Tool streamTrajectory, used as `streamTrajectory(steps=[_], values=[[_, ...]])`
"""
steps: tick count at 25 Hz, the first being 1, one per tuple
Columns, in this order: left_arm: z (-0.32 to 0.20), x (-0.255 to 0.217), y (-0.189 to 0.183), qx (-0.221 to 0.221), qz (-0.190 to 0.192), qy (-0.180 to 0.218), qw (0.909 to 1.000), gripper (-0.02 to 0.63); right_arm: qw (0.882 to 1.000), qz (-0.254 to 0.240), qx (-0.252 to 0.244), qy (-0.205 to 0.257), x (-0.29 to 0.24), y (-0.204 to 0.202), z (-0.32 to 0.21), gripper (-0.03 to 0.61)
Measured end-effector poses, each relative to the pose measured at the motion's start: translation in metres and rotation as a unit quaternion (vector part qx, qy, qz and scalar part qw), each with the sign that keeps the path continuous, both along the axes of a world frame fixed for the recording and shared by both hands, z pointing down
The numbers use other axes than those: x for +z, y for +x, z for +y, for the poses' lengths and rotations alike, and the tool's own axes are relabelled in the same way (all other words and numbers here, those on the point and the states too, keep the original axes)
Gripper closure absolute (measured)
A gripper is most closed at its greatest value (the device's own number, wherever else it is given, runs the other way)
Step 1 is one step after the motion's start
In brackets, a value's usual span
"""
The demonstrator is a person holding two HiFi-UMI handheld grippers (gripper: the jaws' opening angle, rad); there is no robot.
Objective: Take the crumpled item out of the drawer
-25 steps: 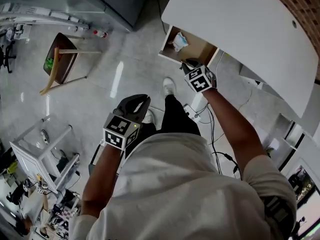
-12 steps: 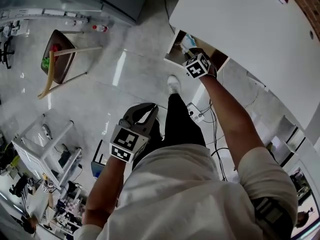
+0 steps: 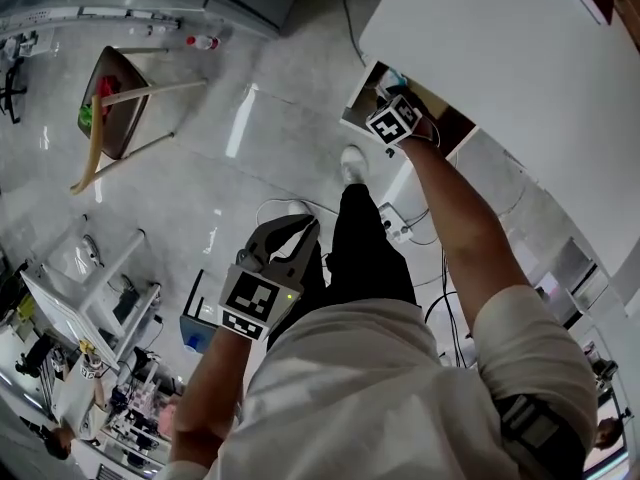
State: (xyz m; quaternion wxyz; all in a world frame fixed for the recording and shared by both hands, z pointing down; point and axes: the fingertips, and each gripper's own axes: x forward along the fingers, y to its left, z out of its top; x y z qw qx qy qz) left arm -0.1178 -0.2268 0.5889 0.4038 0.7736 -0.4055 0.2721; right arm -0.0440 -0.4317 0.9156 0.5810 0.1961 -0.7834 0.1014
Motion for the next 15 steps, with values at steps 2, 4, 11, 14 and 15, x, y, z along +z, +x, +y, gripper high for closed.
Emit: streamTrajectory(steps=[2,4,11,14,15], values=[[-0.001,0.007,-0.003,-0.004,0.001,-0.004,1.0000,0.584,1.000,0.015,-0.002,0.007,0.013,-0.002,-0.006,0.463],[-0.001,0.012,-0.006,-0.007,0.001,-0.007,1.0000,0.584,1.000,0.023,-0.005,0.016,0.018,-0.004,-0.011,0.476],[0.000,0.013,-0.010,-0.019,0.002,-0.007,0.9998,0.584,0.999,0.029,-0.001,0.028,0.014,-0.003,-0.011,0.538],[0.003,0.013,-0.013,-0.021,0.002,-0.005,0.9998,0.584,0.999,0.035,0.000,0.028,0.013,-0.001,-0.009,0.545],[0.004,0.013,-0.014,-0.021,0.001,-0.004,0.9998,0.584,0.999,0.039,-0.001,0.027,0.013,0.000,-0.009,0.546]])
